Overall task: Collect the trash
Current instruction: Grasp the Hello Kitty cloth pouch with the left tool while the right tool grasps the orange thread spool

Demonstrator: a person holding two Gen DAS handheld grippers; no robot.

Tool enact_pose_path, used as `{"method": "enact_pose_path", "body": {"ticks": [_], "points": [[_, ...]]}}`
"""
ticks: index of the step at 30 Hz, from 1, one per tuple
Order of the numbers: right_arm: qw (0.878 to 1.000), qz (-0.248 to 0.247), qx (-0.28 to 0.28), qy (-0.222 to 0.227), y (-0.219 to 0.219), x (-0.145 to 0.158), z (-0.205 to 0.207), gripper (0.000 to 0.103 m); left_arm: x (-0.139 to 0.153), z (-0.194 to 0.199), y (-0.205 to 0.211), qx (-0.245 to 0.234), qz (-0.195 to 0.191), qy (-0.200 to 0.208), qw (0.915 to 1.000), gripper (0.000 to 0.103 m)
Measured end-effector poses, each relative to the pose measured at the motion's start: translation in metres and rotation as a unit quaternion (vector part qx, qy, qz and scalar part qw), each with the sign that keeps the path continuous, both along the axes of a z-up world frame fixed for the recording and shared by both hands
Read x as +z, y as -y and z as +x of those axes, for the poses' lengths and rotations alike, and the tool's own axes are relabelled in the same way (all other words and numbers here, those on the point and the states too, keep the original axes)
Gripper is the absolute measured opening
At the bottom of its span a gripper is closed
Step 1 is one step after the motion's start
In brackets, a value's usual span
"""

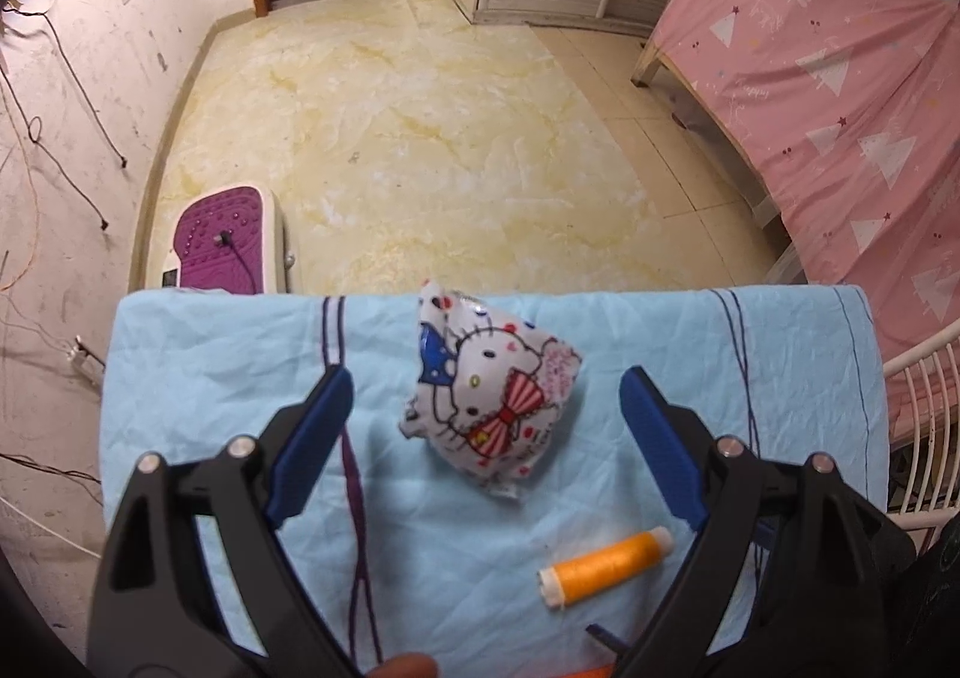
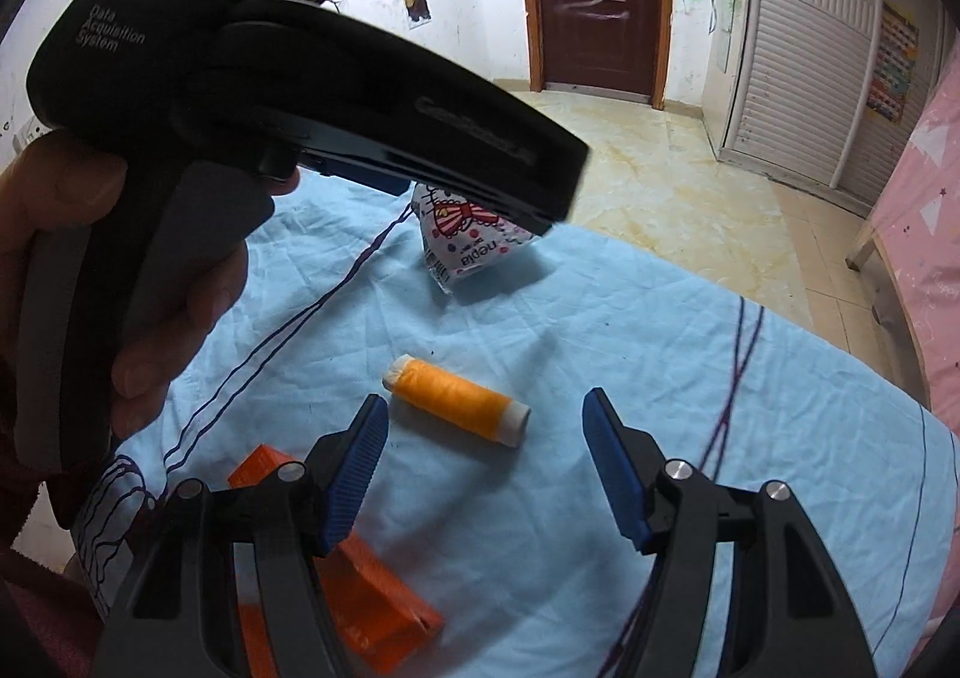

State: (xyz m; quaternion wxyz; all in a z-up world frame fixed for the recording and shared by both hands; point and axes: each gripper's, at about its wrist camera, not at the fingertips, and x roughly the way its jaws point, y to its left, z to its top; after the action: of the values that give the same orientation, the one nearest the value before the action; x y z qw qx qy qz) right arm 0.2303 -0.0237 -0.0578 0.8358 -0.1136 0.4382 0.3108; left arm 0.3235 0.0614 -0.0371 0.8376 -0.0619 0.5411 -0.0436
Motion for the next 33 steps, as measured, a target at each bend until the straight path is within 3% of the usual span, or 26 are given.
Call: {"method": "enact_pose_path", "body": {"ticks": [3, 11, 17, 19, 24, 28, 29, 33], "points": [[1.000, -0.001, 0.005, -0.002, -0.007, -0.003, 0.004, 0.066, -0.004, 0.004, -0.001, -0.002, 0.001, -0.003, 1.0000, 0.086], [1.000, -0.008, 0.007, -0.011, -0.022, -0.015, 0.014, 0.067, -0.014, 0.007, 0.008, -0.015, 0.008, -0.003, 0.9998, 0.050], [0.999, -0.031, 0.017, -0.001, -0.030, -0.017, 0.014, 0.066, -0.014, 0.004, 0.013, -0.018, 0.011, 0.003, 0.9998, 0.046], [0.999, -0.043, 0.020, 0.007, -0.033, -0.017, 0.012, 0.060, -0.014, 0.004, 0.015, -0.019, 0.012, 0.003, 0.9997, 0.046], [0.999, -0.043, 0.026, 0.011, -0.036, -0.014, 0.000, 0.033, -0.014, 0.002, 0.015, -0.018, 0.012, 0.003, 0.9998, 0.046], [0.999, -0.044, 0.029, 0.013, -0.033, -0.012, -0.011, 0.027, -0.013, -0.004, 0.017, -0.016, 0.014, 0.003, 0.9998, 0.046], [0.999, -0.041, 0.026, 0.013, -0.031, -0.011, -0.014, 0.019, -0.012, -0.006, 0.017, -0.015, 0.014, 0.004, 0.9998, 0.046], [0.999, -0.032, 0.017, 0.016, -0.019, -0.007, -0.017, 0.017, -0.008, -0.014, 0.016, -0.014, 0.015, 0.007, 0.9998, 0.046]]}}
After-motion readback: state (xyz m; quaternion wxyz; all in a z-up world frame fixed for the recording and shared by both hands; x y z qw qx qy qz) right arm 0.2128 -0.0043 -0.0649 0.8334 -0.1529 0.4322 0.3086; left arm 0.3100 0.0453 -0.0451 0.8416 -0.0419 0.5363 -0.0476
